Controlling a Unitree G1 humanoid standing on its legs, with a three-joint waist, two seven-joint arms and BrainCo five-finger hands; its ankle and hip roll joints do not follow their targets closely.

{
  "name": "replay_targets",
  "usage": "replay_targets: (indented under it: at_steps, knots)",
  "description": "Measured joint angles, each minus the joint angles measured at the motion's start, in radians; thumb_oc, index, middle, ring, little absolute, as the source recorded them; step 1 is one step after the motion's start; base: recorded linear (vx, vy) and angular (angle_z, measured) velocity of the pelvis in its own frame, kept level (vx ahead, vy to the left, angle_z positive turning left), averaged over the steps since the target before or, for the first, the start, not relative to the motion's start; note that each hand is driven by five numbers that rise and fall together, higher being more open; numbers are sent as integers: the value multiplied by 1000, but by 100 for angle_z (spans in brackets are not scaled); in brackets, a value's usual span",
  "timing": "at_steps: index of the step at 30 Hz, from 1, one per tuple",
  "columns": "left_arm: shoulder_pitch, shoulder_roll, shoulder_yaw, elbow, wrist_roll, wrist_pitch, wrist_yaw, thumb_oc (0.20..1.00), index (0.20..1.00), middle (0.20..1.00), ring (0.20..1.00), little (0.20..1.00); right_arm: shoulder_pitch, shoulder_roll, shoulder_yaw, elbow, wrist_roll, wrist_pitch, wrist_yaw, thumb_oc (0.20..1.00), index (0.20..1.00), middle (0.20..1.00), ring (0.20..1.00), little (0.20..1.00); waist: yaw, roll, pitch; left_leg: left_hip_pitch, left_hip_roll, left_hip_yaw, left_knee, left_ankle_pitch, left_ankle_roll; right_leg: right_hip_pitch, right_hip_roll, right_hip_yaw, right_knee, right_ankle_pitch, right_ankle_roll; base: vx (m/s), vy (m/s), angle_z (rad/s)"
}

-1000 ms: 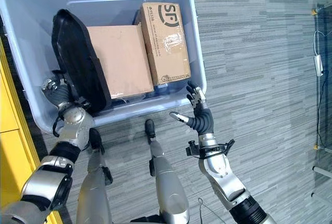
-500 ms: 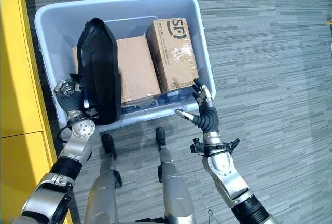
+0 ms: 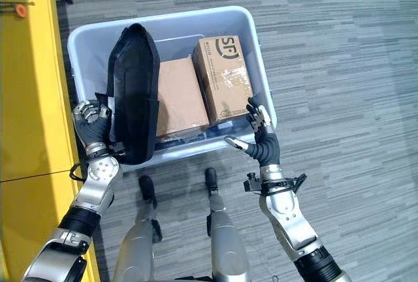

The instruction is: Move parts from the plastic box to the shelf.

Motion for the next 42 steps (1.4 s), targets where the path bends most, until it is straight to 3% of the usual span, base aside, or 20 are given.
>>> replay_targets:
  at_steps: [12, 16, 22, 23, 24, 26, 28, 29, 30, 31, 33, 34, 35, 36, 38, 40, 42]
  knots:
    - [293, 11, 13, -184, -102, -15, -248, 200, 200, 200, 200, 200, 50, -1, -62, 24, 0, 30, 63, 1000, 1000, 1000, 1000, 1000, 28, 81, -40, 134, 0, -57, -14, -6, 1, 153, 0, -61, 23, -52, -6, 8, -52, 14]
    - [357, 11, 15, -200, -120, -15, -298, 200, 200, 200, 200, 200, 66, -3, -76, 35, -1, 41, 83, 1000, 1000, 1000, 1000, 1000, 38, 110, -57, 158, 5, -91, -11, -11, 4, 169, 5, -86, 95, -104, -11, -23, -100, 26]
    - [433, 10, 18, -246, -189, -14, -370, 200, 200, 200, 200, 200, 74, -8, -95, 51, -1, 57, 103, 1000, 1000, 1000, 1000, 1000, 58, 122, -65, 163, 20, -152, 22, -17, -3, 149, 17, -142, 260, -203, -33, -61, -165, 28]
    - [452, 8, 21, -251, -197, -13, -380, 200, 200, 200, 200, 200, 65, -13, -93, 49, -1, 58, 113, 1000, 1000, 1000, 1000, 1000, 79, 123, -66, 163, 26, -168, 29, -16, -7, 131, 24, -160, 312, -224, -50, -158, -349, 46]
    - [467, 8, 21, -264, -198, -13, -394, 200, 200, 200, 200, 200, 72, -31, -93, 43, -1, 57, 120, 1000, 1000, 1000, 1000, 1000, 92, 122, -69, 164, 38, -179, 23, -15, -14, 105, 23, -182, 395, -282, -66, -116, -226, 43]
    - [496, 5, 24, -265, -218, -12, -412, 200, 200, 200, 200, 200, 54, -41, -88, 47, -2, 57, 121, 1000, 1000, 1000, 1000, 1000, 122, 132, -76, 153, 66, -218, 20, -4, -6, 82, 47, -229, 463, -317, -104, -105, -212, 51]
    - [516, 12, 26, -263, -233, -6, -419, 200, 200, 200, 200, 200, 47, -48, -89, 52, -27, 58, 123, 1000, 1000, 1000, 1000, 1000, 146, 137, -78, 134, 89, -244, 4, -21, 52, 80, 74, -274, 498, -342, -132, -74, -143, 62]
    - [523, 9, 27, -263, -235, -1, -427, 200, 200, 200, 200, 200, 54, -56, -91, 52, -46, 58, 120, 1000, 1000, 1000, 1000, 1000, 148, 137, -81, 121, 94, -251, 4, -54, 127, 82, 77, -301, 507, -358, -150, -122, -100, 133]
    - [506, 7, 11, -260, -235, -1, -435, 200, 200, 200, 200, 200, 64, -58, -97, 57, -73, 58, 113, 1000, 1000, 1000, 1000, 1000, 147, 120, -88, 101, 102, -199, 15, -166, 97, 92, 36, -393, 482, -354, -191, -162, -90, 149]
    - [498, 5, 7, -256, -234, 0, -440, 200, 200, 200, 200, 200, 57, -62, -98, 64, -79, 59, 113, 1000, 1000, 1000, 1000, 1000, 151, 118, -88, 99, 100, -164, 32, -133, 45, 97, 27, -420, 465, -347, -208, -215, -113, 142]
    - [491, 5, 7, -256, -234, 0, -448, 200, 200, 200, 200, 200, 55, -66, -98, 61, -79, 60, 114, 1000, 1000, 1000, 1000, 1000, 157, 104, -84, 134, 67, -160, 108, -133, 15, 124, -3, -472, 405, -319, -245, -125, -66, 105]
    - [468, -3, 6, -255, -234, -1, -453, 200, 200, 200, 200, 200, 79, -70, -109, 58, -79, 60, 113, 1000, 1000, 1000, 1000, 1000, 134, 87, -86, 169, 70, -112, 280, -156, -17, 183, -16, -542, 295, -260, -240, 48, 84, 140]
    - [453, -7, 7, -257, -236, -1, -457, 200, 200, 200, 200, 200, 87, -65, -112, 59, -79, 60, 115, 1000, 1000, 1000, 1000, 1000, 137, 81, -83, 239, 72, -113, 326, -181, -51, 205, -16, -568, 260, -251, -235, 119, 132, 174]
    - [452, -19, -2, -257, -235, 2, -460, 200, 200, 200, 200, 200, 120, -25, -132, 59, -79, 63, 117, 1000, 1000, 1000, 1000, 1000, 116, 91, -91, 334, 52, -140, 295, -209, -76, 243, -15, -605, 241, -242, -178, 128, 272, 117]
    - [458, -18, -4, -263, -236, 0, -472, 200, 200, 200, 200, 200, 130, -17, -140, 61, -78, 65, 118, 1000, 1000, 1000, 1000, 1000, 103, 99, -100, 389, 21, -147, 176, -220, -63, 244, -13, -621, 232, -224, -181, 97, 252, 73]
    - [476, -8, 0, -263, -236, 9, -476, 200, 200, 200, 200, 200, 131, -13, -149, 73, -78, 71, 125, 1000, 1000, 1000, 1000, 1000, 113, 103, -100, 371, -5, -139, 120, -239, -8, 227, -13, -624, 260, -219, -164, 54, 255, -7]
    - [485, 8, 9, -262, -236, 15, -476, 200, 200, 200, 200, 200, 144, 5, -146, 73, -78, 76, 133, 1000, 1000, 1000, 1000, 1000, 121, 75, -114, 324, -29, -138, 136, -252, -5, 184, -36, -605, 276, -214, -117, 34, 229, -10]
